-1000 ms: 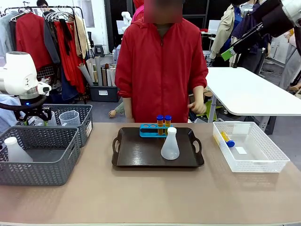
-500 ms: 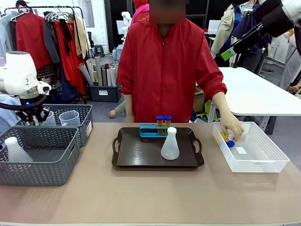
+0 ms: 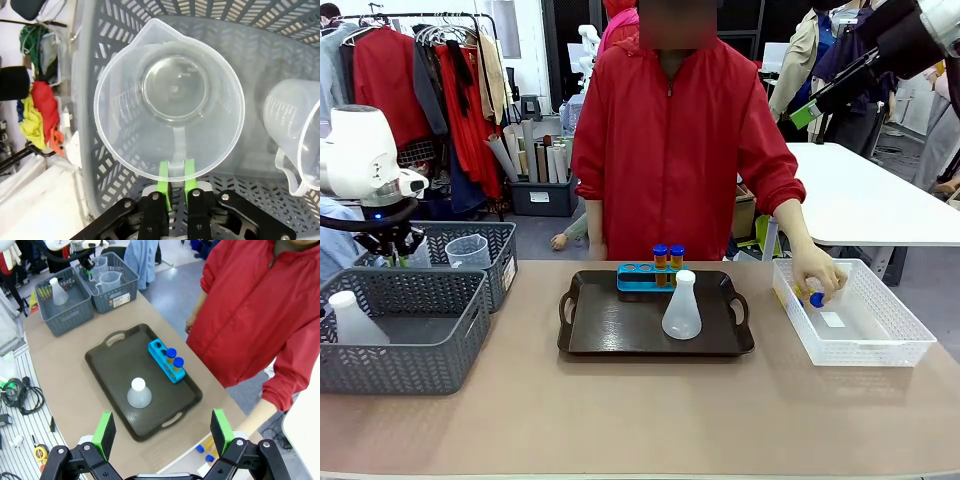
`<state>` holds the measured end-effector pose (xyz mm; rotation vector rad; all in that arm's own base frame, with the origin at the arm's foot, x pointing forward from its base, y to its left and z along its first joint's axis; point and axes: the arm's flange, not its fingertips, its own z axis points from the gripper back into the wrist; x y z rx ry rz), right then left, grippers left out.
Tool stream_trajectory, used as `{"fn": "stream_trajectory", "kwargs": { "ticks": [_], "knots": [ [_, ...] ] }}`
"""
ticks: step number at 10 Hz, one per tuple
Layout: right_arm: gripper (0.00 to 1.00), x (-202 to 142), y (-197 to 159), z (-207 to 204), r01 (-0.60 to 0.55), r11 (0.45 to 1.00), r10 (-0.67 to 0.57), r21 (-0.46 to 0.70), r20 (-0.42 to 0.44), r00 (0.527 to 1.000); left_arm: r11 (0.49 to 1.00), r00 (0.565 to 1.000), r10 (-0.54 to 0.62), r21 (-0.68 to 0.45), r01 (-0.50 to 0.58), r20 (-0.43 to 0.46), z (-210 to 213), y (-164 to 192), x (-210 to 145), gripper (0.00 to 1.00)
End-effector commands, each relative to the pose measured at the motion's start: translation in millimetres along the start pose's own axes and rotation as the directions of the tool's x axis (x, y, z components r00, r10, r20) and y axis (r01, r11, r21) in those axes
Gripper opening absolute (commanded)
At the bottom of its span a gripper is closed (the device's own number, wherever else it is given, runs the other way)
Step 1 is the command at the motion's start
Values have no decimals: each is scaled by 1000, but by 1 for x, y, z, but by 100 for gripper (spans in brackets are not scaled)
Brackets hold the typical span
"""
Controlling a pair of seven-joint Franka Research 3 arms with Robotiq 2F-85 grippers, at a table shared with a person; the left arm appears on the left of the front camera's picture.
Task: Prepare the laboratory tools.
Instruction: Pick up one Large Measuring Cup and place it on the Handle tray.
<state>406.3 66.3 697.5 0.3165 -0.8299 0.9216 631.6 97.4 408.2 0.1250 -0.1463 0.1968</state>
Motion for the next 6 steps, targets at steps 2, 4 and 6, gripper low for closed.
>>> {"fn": "stream_trajectory", "kwargs": {
  "ticks": [2, 4, 6],
  "knots": [
    [100, 0, 0, 1, 0, 1000, 0, 8, 9, 1000, 999, 1000, -16, -33, 16, 4, 39, -2, -5, 0],
    [100, 0, 0, 1, 0, 1000, 0, 8, 9, 1000, 997, 999, -52, -55, 51, -14, 86, -11, -9, 0],
    [100, 0, 0, 1, 0, 1000, 0, 8, 9, 1000, 992, 995, -96, -82, 94, -18, 147, -17, -17, 0]
  ]
}}
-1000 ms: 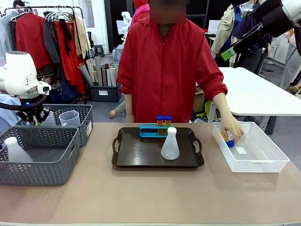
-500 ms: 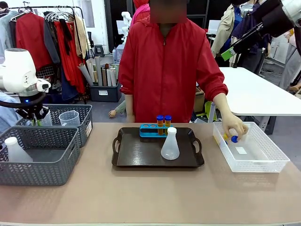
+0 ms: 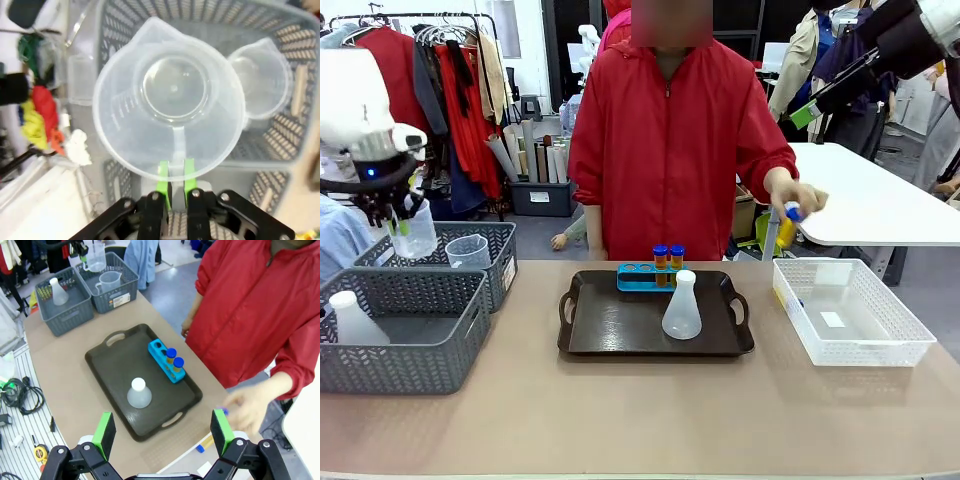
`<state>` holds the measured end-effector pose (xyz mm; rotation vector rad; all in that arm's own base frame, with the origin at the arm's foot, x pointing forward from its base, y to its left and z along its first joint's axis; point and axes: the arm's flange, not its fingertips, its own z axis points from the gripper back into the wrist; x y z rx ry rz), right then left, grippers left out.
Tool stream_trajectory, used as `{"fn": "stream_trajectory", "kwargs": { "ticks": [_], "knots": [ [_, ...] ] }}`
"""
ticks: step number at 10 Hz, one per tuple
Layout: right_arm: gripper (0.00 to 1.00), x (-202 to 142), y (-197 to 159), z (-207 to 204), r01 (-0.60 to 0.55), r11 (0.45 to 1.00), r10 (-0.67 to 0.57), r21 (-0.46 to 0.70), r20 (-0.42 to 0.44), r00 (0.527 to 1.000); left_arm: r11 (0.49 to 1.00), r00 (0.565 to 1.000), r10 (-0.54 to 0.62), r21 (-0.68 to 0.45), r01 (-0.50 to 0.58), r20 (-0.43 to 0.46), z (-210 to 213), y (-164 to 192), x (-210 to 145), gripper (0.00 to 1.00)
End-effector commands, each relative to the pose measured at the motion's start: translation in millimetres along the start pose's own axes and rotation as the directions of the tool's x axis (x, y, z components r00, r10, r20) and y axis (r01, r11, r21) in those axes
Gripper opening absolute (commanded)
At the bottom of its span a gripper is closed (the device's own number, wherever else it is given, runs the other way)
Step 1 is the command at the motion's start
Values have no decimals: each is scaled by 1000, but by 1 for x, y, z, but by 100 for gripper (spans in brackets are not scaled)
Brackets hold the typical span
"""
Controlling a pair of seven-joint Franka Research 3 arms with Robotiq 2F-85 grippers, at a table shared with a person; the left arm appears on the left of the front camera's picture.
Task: Prepare the laboratory tools.
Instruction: Pick up one Large Measuring Cup and place it on the Handle tray.
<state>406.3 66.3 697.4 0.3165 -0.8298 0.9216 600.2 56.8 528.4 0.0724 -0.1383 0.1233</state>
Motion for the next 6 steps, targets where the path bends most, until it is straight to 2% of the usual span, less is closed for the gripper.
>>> {"fn": "stream_trajectory", "kwargs": {
  "ticks": [1, 3, 6],
  "knots": [
    [100, 0, 0, 1, 0, 1000, 0, 8, 9, 1000, 998, 999, -43, -37, 43, -15, 49, -2, -4, 0],
    [100, 0, 0, 1, 0, 1000, 0, 8, 9, 1000, 988, 990, -144, -50, 144, 1, 103, -14, -18, 0],
    [100, 0, 0, 1, 0, 1000, 0, 8, 9, 1000, 939, 941, -340, -53, 339, 3, 162, -31, -40, 0]
  ]
}}
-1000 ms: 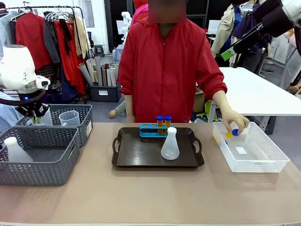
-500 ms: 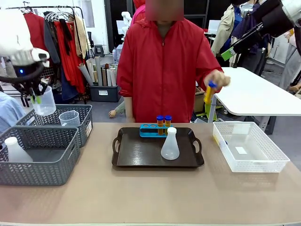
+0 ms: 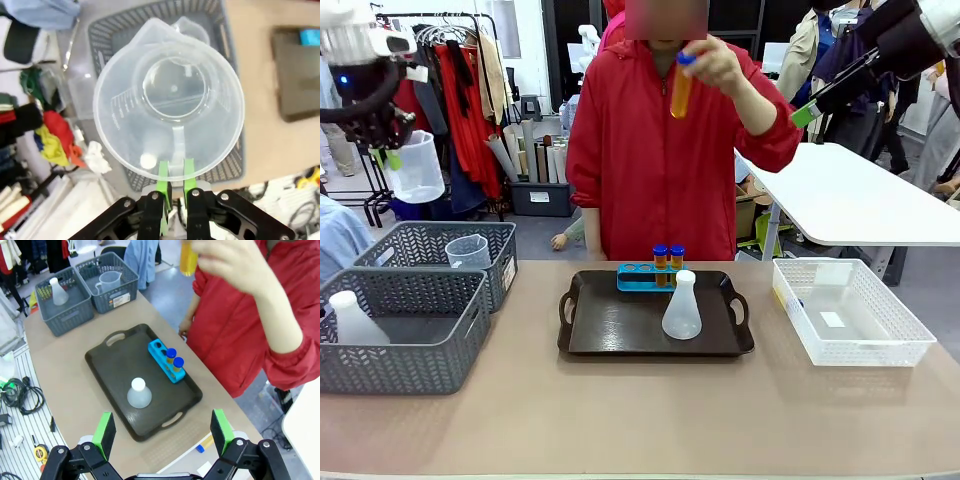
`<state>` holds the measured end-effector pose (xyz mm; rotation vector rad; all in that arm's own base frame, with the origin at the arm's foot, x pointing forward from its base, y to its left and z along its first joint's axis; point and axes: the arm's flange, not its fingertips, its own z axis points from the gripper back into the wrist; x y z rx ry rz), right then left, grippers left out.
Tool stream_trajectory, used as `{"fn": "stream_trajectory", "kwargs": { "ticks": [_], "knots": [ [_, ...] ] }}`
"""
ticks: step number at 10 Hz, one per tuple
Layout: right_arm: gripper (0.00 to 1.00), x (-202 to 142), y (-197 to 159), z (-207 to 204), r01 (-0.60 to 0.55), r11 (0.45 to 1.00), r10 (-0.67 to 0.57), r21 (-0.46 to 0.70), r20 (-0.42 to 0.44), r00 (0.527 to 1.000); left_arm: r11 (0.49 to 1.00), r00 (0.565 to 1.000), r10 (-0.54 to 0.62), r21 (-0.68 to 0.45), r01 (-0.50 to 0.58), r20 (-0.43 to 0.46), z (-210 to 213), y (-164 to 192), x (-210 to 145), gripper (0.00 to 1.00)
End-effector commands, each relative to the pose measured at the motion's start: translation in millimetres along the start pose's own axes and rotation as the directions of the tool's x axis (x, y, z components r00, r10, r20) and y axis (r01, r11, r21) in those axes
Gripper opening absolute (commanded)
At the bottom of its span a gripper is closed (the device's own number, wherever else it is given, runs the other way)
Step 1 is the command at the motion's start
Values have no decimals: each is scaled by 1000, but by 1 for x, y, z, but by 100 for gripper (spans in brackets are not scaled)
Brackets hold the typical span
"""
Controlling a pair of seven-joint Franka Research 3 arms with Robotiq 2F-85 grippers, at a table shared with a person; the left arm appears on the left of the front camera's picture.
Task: Prepare the laboratory tools.
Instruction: Pick up one Large Measuring Cup and place it on the Handle tray.
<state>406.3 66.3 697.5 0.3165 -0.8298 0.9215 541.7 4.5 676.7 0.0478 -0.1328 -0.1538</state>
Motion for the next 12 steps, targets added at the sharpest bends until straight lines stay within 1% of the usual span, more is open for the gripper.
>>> {"fn": "stream_trajectory", "kwargs": {
  "ticks": [1, 3, 4, 8, 9, 10, 11, 12],
  "knots": [
    [100, 0, 0, 1, 0, 1000, 0, 8, 9, 1000, 990, 991, -137, -20, 137, 0, 14, -4, -2, 0],
    [100, 0, 0, 1, 0, 1000, 0, 8, 9, 1000, 982, 981, -182, -31, 184, 63, 21, -9, -5, 0],
    [100, 0, 0, 1, 0, 1000, 0, 8, 9, 1000, 993, 993, -120, -1, 120, 7, 18, -13, -3, 0],
    [100, 0, 0, 1, 0, 1000, 0, 8, 9, 1000, 993, 993, -120, -1, 120, 7, 18, -13, -3, 0],
    [100, 0, 0, 1, 0, 1000, 0, 8, 9, 1000, 990, 990, -138, -5, 138, 10, 16, -14, -1, 0],
    [100, 0, 0, 1, 0, 1000, 0, 8, 9, 1000, 975, 975, -223, -19, 223, 8, 27, -21, -1, 0],
    [100, 0, 0, 1, 0, 1000, 0, 8, 9, 1000, 949, 948, -315, -5, 315, 41, 53, -31, 0, 0],
    [100, 0, 0, 1, 0, 1000, 0, 8, 9, 1000, 927, 925, -373, -17, 375, 64, 71, -41, 4, 0]
  ]
}}
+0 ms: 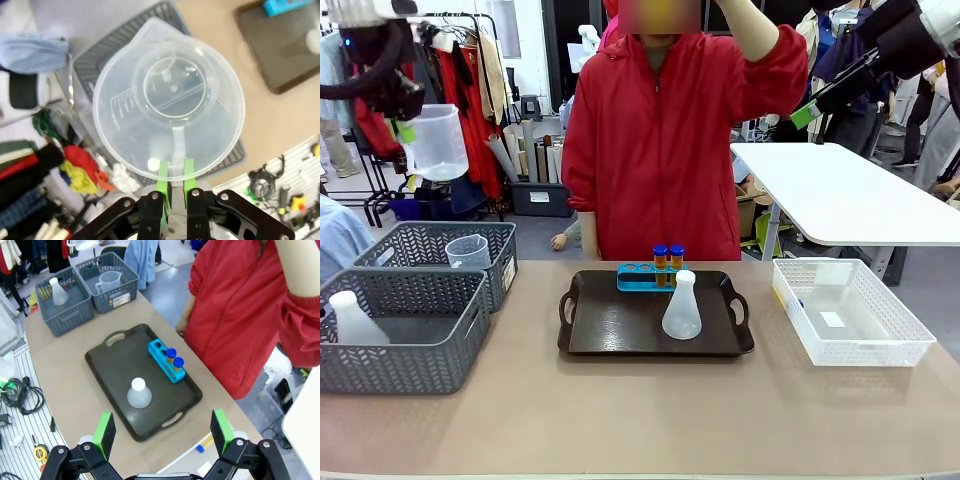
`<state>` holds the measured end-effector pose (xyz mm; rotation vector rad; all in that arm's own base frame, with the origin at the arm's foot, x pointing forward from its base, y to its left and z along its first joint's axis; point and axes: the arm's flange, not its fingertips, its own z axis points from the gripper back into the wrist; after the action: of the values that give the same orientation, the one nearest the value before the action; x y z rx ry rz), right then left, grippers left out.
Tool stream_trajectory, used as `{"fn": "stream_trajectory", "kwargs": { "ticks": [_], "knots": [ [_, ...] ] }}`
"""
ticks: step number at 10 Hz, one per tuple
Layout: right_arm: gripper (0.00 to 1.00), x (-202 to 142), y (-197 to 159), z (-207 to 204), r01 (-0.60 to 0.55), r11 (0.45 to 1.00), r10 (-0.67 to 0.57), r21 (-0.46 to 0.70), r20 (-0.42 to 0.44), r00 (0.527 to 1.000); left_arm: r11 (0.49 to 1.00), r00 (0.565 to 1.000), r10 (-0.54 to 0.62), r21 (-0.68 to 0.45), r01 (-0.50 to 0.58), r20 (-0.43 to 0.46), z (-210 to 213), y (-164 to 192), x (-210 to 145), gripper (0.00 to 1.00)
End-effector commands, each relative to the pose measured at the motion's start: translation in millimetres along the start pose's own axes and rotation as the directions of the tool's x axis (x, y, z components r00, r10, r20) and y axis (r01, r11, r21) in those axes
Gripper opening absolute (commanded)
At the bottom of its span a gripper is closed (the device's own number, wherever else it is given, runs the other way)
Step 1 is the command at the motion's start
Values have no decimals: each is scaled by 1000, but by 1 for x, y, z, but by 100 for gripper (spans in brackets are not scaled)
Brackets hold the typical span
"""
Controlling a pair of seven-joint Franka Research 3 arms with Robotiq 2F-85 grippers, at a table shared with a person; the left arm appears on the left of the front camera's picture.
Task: Prepare the laboratory tools.
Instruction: Pick up one Large Measuring Cup and place it on the Handle tray.
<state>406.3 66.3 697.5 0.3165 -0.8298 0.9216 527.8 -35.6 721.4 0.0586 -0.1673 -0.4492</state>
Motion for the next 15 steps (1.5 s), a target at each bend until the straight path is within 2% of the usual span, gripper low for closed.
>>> {"fn": "stream_trajectory", "kwargs": {
  "ticks": [1, 3, 5, 8, 11, 15],
  "knots": [
    [100, 0, 0, 1, 0, 1000, 0, 8, 9, 1000, 987, 987, -156, -35, 157, 50, 39, -10, 15, 0],
    [100, 0, 0, 1, 0, 1000, 0, 8, 9, 1000, 953, 951, -295, -40, 300, 96, 65, -36, 34, 0],
    [100, 0, 0, 1, 0, 1000, 0, 8, 9, 1000, 901, 896, -426, -27, 433, 126, 82, -66, 52, 0],
    [100, 0, 0, 1, 0, 1000, 0, 8, 9, 1000, 799, 795, -582, -60, 598, 168, 85, -108, 73, 0],
    [100, 0, 0, 1, 0, 1000, 0, 8, 9, 1000, 732, 727, -660, -55, 679, 187, 82, -141, 83, 0],
    [100, 0, 0, 1, 0, 1000, 0, 8, 9, 1000, 682, 686, -703, -94, 725, 187, 56, -171, 91, 0]
  ]
}}
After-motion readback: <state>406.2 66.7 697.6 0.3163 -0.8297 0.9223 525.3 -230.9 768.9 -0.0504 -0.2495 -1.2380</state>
